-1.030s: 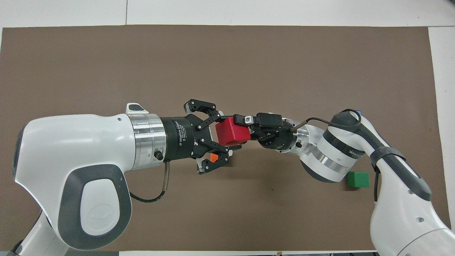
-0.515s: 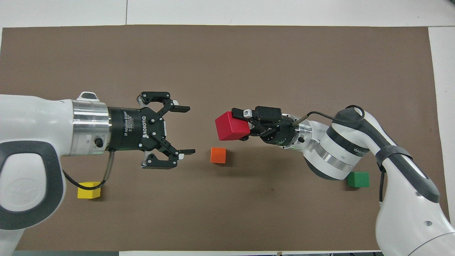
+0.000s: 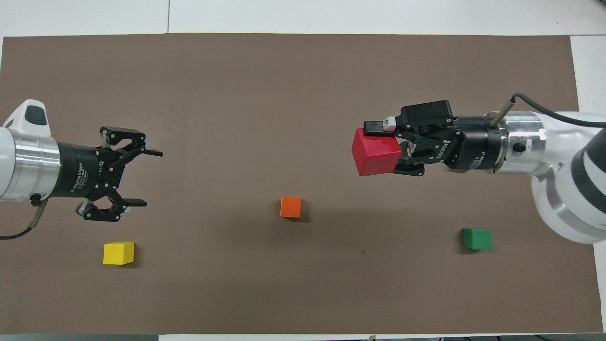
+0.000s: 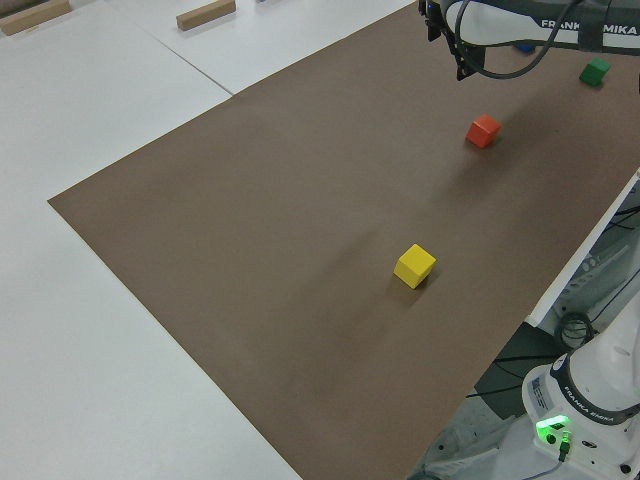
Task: Transfer red block to right arm and stack on blue block
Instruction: 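Carry the red cube over the blue cube with the right gripper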
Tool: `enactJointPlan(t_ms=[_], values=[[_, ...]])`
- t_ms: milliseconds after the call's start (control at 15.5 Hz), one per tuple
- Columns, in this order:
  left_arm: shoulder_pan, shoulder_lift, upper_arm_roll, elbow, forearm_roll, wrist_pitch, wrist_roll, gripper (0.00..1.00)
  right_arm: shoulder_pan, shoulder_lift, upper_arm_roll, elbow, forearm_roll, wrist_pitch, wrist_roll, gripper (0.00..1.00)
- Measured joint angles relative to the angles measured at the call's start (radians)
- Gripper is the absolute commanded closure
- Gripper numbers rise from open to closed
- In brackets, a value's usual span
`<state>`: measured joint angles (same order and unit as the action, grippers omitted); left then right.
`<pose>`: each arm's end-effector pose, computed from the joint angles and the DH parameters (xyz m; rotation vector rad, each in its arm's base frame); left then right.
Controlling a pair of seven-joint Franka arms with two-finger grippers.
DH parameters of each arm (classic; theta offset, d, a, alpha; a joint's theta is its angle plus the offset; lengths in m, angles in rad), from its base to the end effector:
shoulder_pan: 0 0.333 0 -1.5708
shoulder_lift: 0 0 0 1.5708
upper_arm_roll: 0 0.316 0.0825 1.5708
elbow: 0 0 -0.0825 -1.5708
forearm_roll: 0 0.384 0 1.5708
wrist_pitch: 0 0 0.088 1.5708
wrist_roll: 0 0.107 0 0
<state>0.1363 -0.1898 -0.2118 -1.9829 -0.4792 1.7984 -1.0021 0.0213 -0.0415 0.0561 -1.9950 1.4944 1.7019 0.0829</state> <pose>0.5010 -0.0839 0.5536 2.3930 1.3695 -0.3019 0.5386 0.1368 0.5405 -1.6560 0.3976 0.3278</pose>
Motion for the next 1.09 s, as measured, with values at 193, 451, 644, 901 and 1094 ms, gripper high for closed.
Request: enactJointPlan(t_ms=[193,451,644,901,1094], values=[[0.055,0.040,0.005,0.051,0.151,-0.019,0.159,0.00,-0.028,-0.027,-0.001,0.075,-0.279,-0.016,0.109,1.00],[0.061,0.179,-0.001,0.235,0.367,-0.121,0.302,0.00,-0.086,-0.046,-0.002,0.215,-0.753,-0.117,0.151,1.00],[0.059,0.240,-0.008,0.315,0.532,-0.211,0.576,0.00,-0.134,-0.047,-0.003,0.262,-1.073,-0.169,0.047,1.00],[0.054,0.241,-0.009,0.313,0.602,-0.237,0.838,0.00,-0.154,-0.040,0.000,0.260,-1.382,-0.154,-0.053,1.00],[0.013,0.236,0.005,0.315,0.602,-0.236,0.868,0.00,-0.142,-0.027,0.008,0.232,-1.509,-0.063,-0.072,1.00]])
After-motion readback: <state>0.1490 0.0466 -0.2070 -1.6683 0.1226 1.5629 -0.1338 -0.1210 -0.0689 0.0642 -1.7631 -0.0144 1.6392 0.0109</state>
